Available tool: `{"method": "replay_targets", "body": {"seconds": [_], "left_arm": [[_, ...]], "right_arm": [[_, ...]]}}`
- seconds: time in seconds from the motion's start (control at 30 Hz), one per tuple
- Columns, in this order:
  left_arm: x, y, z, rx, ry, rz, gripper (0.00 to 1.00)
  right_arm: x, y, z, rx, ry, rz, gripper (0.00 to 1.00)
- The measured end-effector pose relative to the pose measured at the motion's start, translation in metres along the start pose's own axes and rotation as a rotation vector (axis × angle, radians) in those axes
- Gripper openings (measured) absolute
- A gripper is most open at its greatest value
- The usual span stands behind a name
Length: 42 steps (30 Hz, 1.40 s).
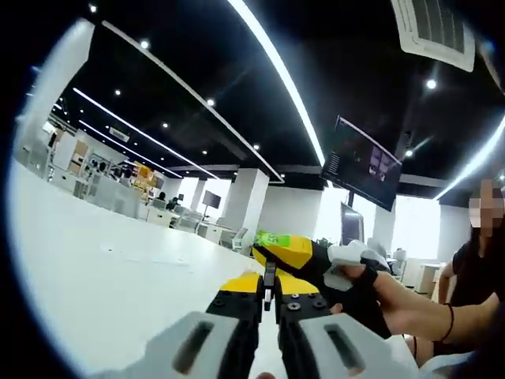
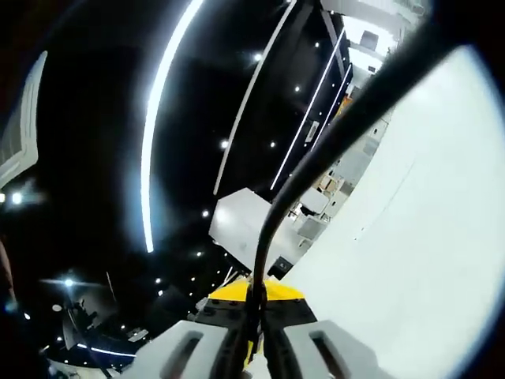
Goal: Find the data cable on the table. Grasp the USB connector end of the cable and insert it into the USB port on the table
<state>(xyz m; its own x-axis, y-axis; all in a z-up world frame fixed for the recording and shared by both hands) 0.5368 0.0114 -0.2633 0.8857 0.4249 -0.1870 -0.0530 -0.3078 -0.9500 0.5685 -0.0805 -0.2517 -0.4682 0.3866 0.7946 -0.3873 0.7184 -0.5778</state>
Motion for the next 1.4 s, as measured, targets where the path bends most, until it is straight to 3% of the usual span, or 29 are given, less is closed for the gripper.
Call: {"method": "replay_targets", "body": {"seconds": [0.2,0.5,0.7,0.9,1.0,1.1,1.17,1.4], "left_arm": [[0.005,0.011,-0.008,0.025,0.013,0.035,0.07],[0.014,0.026,-0.025,0.043,0.027,0.056,0.09],[0.015,0.045,-0.036,0.132,0.068,-0.06,0.22],[0.031,0.053,-0.044,0.14,0.043,-0.191,0.27],[0.04,0.059,-0.047,0.153,0.017,-0.211,0.27],[0.048,0.056,-0.052,0.126,0.004,-0.229,0.27],[0.056,0.059,-0.055,0.151,-0.016,-0.278,0.27],[0.085,0.065,-0.076,0.183,-0.037,-0.289,0.34]], "right_arm": [[-0.004,-0.003,0.0,0.013,0.037,0.084,0.05],[-0.021,-0.022,-0.002,0.006,0.094,0.214,0.04],[-0.028,-0.028,0.0,-0.007,0.157,0.316,0.04],[-0.035,-0.037,-0.002,-0.011,0.231,0.43,0.04],[-0.039,-0.041,-0.004,-0.006,0.259,0.477,0.04],[-0.046,-0.049,-0.008,-0.002,0.289,0.506,0.04],[-0.051,-0.056,-0.011,-0.01,0.314,0.518,0.04],[-0.068,-0.073,-0.024,-0.018,0.384,0.549,0.04]]}}
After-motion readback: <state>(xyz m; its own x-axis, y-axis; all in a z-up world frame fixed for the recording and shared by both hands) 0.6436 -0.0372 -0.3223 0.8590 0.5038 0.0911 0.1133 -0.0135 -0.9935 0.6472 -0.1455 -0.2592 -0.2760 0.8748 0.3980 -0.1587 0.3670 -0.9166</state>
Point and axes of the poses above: the point that each gripper's makers call its tool centre point, and the gripper's own axes: z roughly backward along the fingers, x roughly to its left, y roughly out of its underside, the point moved 5 cm from there along z, roughly backward along the fingers, and after that the axes turned 8 degrees about y, right-handed, at the moved point
